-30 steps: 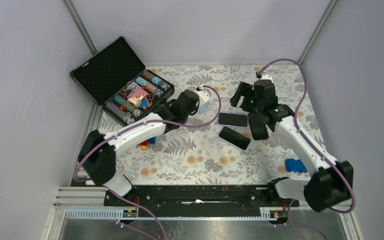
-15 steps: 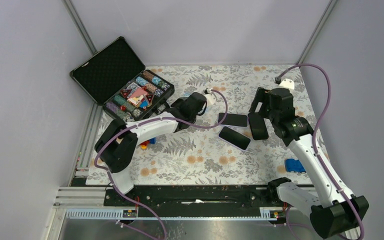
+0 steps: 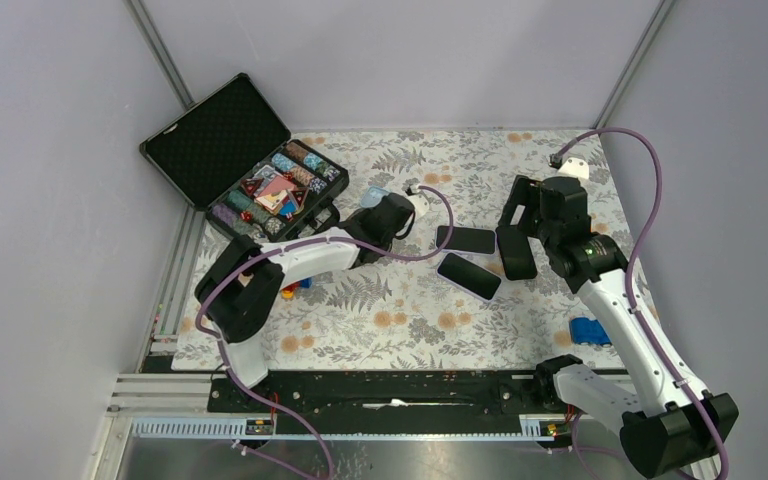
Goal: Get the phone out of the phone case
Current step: Place the phone at the center of the board.
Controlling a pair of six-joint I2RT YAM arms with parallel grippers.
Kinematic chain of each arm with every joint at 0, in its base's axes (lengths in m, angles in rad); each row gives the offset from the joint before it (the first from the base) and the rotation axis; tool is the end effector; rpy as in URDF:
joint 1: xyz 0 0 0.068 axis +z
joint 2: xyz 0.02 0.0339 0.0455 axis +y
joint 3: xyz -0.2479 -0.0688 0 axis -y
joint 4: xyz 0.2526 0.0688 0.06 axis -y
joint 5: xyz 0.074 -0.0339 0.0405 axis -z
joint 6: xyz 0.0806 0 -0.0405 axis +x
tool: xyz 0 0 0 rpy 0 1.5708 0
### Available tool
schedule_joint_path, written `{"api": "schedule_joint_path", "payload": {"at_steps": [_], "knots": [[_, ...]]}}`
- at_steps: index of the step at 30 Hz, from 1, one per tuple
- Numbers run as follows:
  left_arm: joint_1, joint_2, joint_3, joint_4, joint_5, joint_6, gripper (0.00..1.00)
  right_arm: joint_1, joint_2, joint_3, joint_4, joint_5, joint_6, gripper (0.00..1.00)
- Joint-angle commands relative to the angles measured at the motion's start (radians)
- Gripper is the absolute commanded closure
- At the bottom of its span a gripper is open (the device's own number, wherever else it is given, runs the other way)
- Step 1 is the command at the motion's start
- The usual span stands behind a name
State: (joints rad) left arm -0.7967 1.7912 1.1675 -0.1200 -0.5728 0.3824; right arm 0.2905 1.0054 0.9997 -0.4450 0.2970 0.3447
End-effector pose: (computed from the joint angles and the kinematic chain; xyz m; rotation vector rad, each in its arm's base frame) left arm 0.3239 -0.2688 0.1606 0.9829 1.9788 0.4337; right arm 0.2713 0.0565 0.3156 0.2409 1.9875 0.1070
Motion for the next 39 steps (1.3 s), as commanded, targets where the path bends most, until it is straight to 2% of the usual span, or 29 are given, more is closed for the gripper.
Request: {"api": "schedule_joint_path", "payload": {"at_steps": [1, 6, 11, 14, 18, 30, 39], "knots": [[-0.004, 0.036, -0.001, 0.004, 0.051, -0.055, 0.97, -0.005, -0.018, 0.008, -0.001, 0.008, 0.005, 0.1], [-0.01, 0.06, -0.003, -0.01, 0.082, -0.079, 0.93, -0.008, -0.041, -0.001, -0.003, 0.019, -0.002, 0.1], [-0.033, 0.084, 0.009, -0.063, 0.107, -0.194, 0.86, -0.01, -0.068, -0.006, 0.001, 0.023, 0.014, 0.11], [-0.049, 0.099, -0.004, -0.052, 0.145, -0.201, 0.82, -0.01, -0.088, -0.018, 0.015, 0.022, 0.022, 0.11], [-0.051, 0.122, 0.002, -0.054, 0.185, -0.192, 0.82, -0.01, -0.1, -0.023, 0.014, 0.018, 0.023, 0.11], [-0.05, 0.214, 0.093, -0.115, 0.288, -0.211, 0.74, -0.011, -0.081, -0.011, -0.025, 0.019, 0.049, 0.14], [-0.035, 0.203, 0.092, -0.101, 0.328, -0.256, 0.66, -0.011, -0.067, -0.01, -0.018, -0.012, 0.077, 0.14]]}}
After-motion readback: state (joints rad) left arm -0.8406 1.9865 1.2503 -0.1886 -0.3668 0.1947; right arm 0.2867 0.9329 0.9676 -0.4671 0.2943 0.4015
